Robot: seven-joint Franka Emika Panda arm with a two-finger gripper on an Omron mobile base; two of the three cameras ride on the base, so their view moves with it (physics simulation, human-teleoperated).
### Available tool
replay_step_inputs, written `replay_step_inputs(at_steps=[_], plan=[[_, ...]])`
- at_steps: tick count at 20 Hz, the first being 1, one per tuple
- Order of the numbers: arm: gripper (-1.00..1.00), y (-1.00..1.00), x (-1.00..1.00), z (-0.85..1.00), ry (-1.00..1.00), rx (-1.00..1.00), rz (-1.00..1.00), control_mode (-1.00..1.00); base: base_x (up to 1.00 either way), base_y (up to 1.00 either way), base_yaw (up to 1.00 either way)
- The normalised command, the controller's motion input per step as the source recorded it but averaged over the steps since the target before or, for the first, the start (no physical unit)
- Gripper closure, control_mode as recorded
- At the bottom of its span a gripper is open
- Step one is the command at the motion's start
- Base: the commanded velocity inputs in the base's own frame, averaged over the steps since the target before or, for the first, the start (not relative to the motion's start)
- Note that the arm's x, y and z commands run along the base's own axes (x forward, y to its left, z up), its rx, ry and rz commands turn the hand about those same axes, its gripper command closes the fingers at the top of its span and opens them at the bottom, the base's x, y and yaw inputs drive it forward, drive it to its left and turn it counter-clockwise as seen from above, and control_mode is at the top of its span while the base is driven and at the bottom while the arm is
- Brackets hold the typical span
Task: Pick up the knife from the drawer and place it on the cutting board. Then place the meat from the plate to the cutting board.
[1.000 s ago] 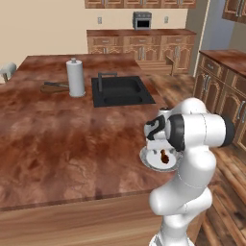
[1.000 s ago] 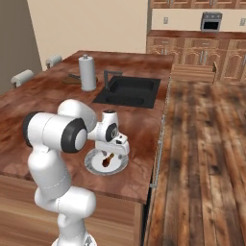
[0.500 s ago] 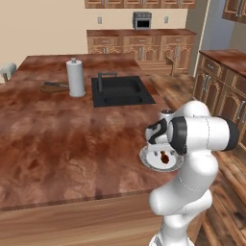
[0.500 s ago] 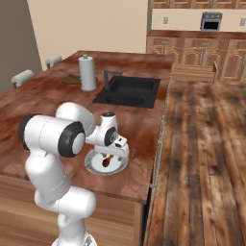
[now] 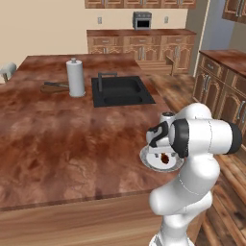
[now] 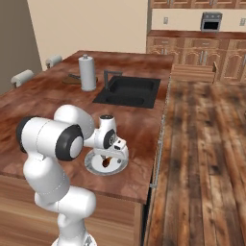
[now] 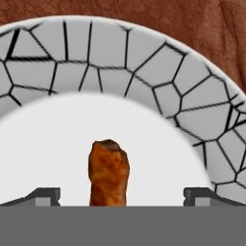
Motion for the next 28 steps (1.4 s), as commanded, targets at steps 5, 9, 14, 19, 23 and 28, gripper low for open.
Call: replay_step_inputs(at_steps=[5, 9, 14, 19, 23, 28], plan=[[-1.0, 0.0, -0.02, -0.2, 0.0, -0.02, 0.0, -1.0, 0.0, 0.0, 0.0], [-1.0, 0.04, 0.0, -0.11, 0.0, 0.0, 0.0, -1.0, 0.0, 0.0, 0.0], [-1.0, 0.17, 0.0, -0.05, -0.01, 0.0, 0.0, -1.0, 0.0, 0.0, 0.0], [1.0, 0.0, 0.0, 0.0, 0.0, 0.0, 0.0, -1.0, 0.0, 0.0, 0.0], [1.0, 0.0, 0.0, 0.0, 0.0, 0.0, 0.0, -1.0, 0.0, 0.0, 0.0], [1.0, 0.0, 0.0, 0.0, 0.0, 0.0, 0.0, -1.0, 0.0, 0.0, 0.0]])
